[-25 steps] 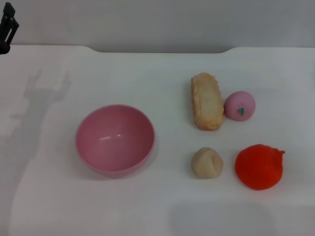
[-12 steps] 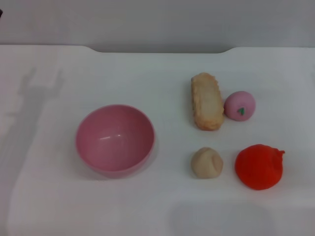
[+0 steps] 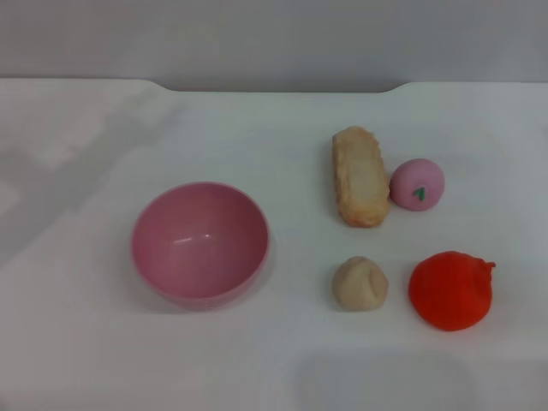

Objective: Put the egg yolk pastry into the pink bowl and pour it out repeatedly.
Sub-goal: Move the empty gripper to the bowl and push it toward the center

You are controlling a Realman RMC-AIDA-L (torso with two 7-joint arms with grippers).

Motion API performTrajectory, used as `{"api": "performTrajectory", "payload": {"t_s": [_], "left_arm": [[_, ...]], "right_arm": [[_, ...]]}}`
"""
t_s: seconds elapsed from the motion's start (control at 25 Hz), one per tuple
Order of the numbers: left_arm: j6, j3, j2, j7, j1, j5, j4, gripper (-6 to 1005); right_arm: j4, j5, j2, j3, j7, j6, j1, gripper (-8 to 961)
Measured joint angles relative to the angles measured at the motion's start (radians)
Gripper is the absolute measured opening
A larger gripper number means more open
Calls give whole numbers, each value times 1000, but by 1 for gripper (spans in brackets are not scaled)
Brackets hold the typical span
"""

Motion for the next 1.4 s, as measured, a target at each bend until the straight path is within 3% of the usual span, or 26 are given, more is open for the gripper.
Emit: {"api": "performTrajectory", "payload": {"t_s": [0.04, 0.16, 0.28, 0.36, 0.52, 0.64, 0.68, 0.72, 0.76, 0.92, 1.16, 1.4], "left_arm": [[9, -19, 27, -133, -16, 104, 31, 782], [71, -80, 76, -398, -59, 374, 114, 782], [173, -139, 102, -647, -108, 683, 213, 782], [259, -172, 98, -782, -140, 883, 289, 782], [406, -185, 45, -1047, -201, 1361, 510, 781], [497, -183, -25, -1172, -249, 1723, 629, 781], [528, -190, -49, -1189, -260, 1811, 656, 781], [528, -190, -49, -1189, -260, 1811, 656, 781], [577, -205, -105, -1219, -277, 1965, 729, 781], [609, -209, -185, -1264, -274, 2163, 870, 782], [601, -204, -200, -1339, -254, 2152, 902, 782], [514, -191, -204, -1381, -217, 2088, 833, 781]], "right_arm": [[0, 0, 0, 2, 0, 0, 0, 723], [0, 0, 0, 3, 0, 0, 0, 723], [0, 0, 0, 3, 0, -2, 0, 723], [0, 0, 0, 3, 0, -3, 2, 723], [0, 0, -2, 5, 0, -3, 7, 724], [0, 0, -4, 5, 0, 1, 13, 724], [0, 0, -4, 5, 0, 3, 14, 724], [0, 0, -4, 5, 0, 3, 14, 724], [0, 0, -4, 5, 0, 2, 14, 724], [8, 0, -5, 5, 0, -1, 14, 725], [13, 0, -5, 10, 1, -1, 14, 725], [14, -1, -5, 14, 1, -3, 13, 724]]}}
